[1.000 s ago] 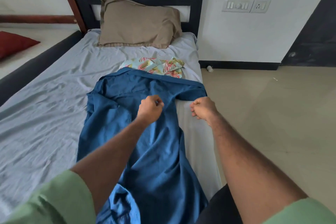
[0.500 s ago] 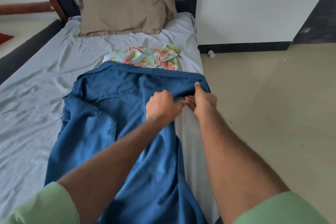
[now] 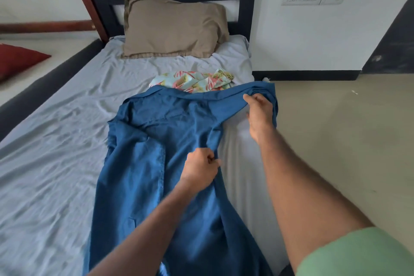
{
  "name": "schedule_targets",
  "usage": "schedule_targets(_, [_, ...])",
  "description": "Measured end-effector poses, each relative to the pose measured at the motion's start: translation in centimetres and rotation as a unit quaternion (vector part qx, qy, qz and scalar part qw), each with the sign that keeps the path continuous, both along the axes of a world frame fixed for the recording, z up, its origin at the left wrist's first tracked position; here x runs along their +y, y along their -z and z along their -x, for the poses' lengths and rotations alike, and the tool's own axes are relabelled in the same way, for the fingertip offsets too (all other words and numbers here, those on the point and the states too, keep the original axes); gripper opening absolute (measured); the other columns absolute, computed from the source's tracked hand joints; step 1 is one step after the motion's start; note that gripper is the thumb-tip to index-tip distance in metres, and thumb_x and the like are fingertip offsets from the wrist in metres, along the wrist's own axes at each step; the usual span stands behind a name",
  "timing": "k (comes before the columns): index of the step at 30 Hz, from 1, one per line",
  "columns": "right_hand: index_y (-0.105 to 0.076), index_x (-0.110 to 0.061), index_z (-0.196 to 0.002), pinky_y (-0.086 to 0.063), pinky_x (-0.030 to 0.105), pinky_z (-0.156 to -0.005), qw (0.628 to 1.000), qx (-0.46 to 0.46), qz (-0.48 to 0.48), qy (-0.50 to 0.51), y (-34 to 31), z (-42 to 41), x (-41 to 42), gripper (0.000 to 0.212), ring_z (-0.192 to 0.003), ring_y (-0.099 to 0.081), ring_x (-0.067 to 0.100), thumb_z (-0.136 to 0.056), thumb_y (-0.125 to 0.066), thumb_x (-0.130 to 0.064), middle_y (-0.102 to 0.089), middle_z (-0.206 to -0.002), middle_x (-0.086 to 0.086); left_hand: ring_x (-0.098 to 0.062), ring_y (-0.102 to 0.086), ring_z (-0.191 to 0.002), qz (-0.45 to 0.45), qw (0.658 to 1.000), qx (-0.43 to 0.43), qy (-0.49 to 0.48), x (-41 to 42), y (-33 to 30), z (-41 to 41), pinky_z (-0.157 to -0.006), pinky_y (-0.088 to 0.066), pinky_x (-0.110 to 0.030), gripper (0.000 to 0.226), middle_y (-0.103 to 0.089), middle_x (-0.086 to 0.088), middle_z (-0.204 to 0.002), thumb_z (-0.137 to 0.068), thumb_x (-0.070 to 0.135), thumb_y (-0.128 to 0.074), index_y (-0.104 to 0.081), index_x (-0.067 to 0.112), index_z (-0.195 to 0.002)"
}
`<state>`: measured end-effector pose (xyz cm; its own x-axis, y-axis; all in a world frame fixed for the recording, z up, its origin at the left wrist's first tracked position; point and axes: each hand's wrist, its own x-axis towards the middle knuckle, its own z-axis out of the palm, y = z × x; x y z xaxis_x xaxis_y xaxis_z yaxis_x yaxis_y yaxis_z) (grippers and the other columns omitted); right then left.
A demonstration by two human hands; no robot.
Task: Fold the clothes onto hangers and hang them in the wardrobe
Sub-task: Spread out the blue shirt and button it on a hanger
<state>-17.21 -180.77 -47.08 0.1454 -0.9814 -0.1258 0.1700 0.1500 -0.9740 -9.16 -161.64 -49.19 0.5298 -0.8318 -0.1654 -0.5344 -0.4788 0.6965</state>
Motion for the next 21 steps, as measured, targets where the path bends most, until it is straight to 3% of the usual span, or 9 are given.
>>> schedule_targets(2, [-0.041,-0.024,-0.053,-0.030,0.035,-0.063,0.991,0.077,0.105,-0.014,-2.1,-1.0,1.0,0.041,-0.056,-0.031,0.011,-0.082,-0.070,-0.026,-0.033,-0.055,-0.009,-0.011,-0.041,-0.045,0.046,0.995,0.085,-0.010,2.1,-0.4,-1.3,-0.049,-0.040,-0.025,0.031,-0.044,0.000,-0.053,-0.093,0.011,-0.067,-0.048,0.006,-0.069])
schedule_targets(4, [-0.041,-0.020,-0.057,-0.031,0.032,-0.060,0.970,0.125,0.205,-0.035,-4.4,-3.1,2.2,0.037,-0.057,-0.033,0.011,-0.081,-0.068,-0.023,-0.036,-0.055,-0.007,-0.021,-0.049,-0.059,0.089,0.976,0.197,-0.026,4.2,-0.5,-2.5,-0.055,-0.046,-0.031,0.023,-0.050,-0.010,-0.064,-0.096,0.005,-0.061,-0.050,-0.001,-0.077])
schedule_targets(9, [-0.038,-0.012,-0.057,-0.030,0.031,-0.056,0.848,0.278,0.432,-0.130,-7.7,-11.8,8.0,0.033,-0.058,-0.040,0.018,-0.076,-0.065,-0.016,-0.045,-0.057,0.002,-0.027,-0.065,-0.078,0.130,0.914,0.361,-0.130,9.9,0.6,-5.2,-0.061,-0.056,-0.034,0.015,-0.068,-0.015,-0.088,-0.102,0.001,-0.050,-0.061,-0.010,-0.101])
schedule_targets(11, [-0.038,-0.020,-0.058,-0.039,0.036,-0.066,0.780,0.357,0.475,-0.197,-6.9,-15.2,12.0,0.034,-0.070,-0.049,0.026,-0.077,-0.066,-0.015,-0.053,-0.069,0.007,-0.027,-0.065,-0.078,0.123,0.901,0.379,-0.170,11.9,1.5,-6.0,-0.058,-0.055,-0.032,0.013,-0.065,-0.018,-0.089,-0.101,-0.001,-0.051,-0.061,-0.008,-0.096])
schedule_targets(13, [-0.063,-0.022,-0.076,-0.042,0.043,-0.096,0.668,0.475,0.508,-0.264,-4.2,-17.5,15.9,0.006,-0.098,-0.060,0.028,-0.081,-0.066,-0.020,-0.066,-0.096,0.006,-0.021,-0.061,-0.069,0.123,0.895,0.390,-0.180,13.1,2.1,-6.2,-0.054,-0.052,-0.028,0.012,-0.060,-0.018,-0.083,-0.098,-0.005,-0.053,-0.059,-0.003,-0.089])
schedule_targets(15, [-0.072,-0.020,-0.108,-0.026,0.056,-0.117,0.560,0.565,0.493,-0.352,-0.9,-18.6,19.4,0.026,-0.130,-0.050,0.023,-0.083,-0.064,-0.023,-0.062,-0.125,-0.001,-0.017,-0.054,-0.058,0.122,0.905,0.373,-0.165,13.5,1.9,-6.2,-0.049,-0.045,-0.025,0.021,-0.060,-0.009,-0.064,-0.094,-0.011,-0.052,-0.057,-0.002,-0.076])
schedule_targets(16, [-0.070,-0.019,-0.118,-0.019,0.062,-0.119,0.530,0.587,0.472,-0.390,0.4,-18.5,20.9,0.035,-0.140,-0.040,0.021,-0.084,-0.063,-0.023,-0.056,-0.137,-0.003,-0.016,-0.052,-0.057,0.127,0.909,0.364,-0.160,13.7,1.8,-6.2,-0.048,-0.043,-0.025,0.024,-0.059,-0.003,-0.056,-0.093,-0.011,-0.052,-0.057,0.000,-0.073])
schedule_targets(18, [-0.069,-0.017,-0.118,-0.013,0.067,-0.119,0.536,0.574,0.456,-0.419,1.8,-17.8,21.9,0.034,-0.146,-0.033,0.019,-0.085,-0.063,-0.023,-0.051,-0.145,-0.003,-0.017,-0.054,-0.059,0.142,0.907,0.364,-0.158,13.5,1.7,-6.3,-0.050,-0.046,-0.027,0.020,-0.062,-0.001,-0.058,-0.092,-0.012,-0.052,-0.061,0.001,-0.081])
schedule_targets(21, [-0.063,-0.018,-0.086,-0.024,0.061,-0.119,0.645,0.462,0.475,-0.380,1.4,-15.1,21.4,0.002,-0.119,-0.060,0.021,-0.085,-0.063,-0.019,-0.068,-0.118,0.002,-0.022,-0.063,-0.063,0.144,0.891,0.402,-0.155,13.2,2.9,-7.0,-0.055,-0.052,-0.031,0.018,-0.065,-0.015,-0.075,-0.090,-0.015,-0.049,-0.063,-0.003,-0.088])
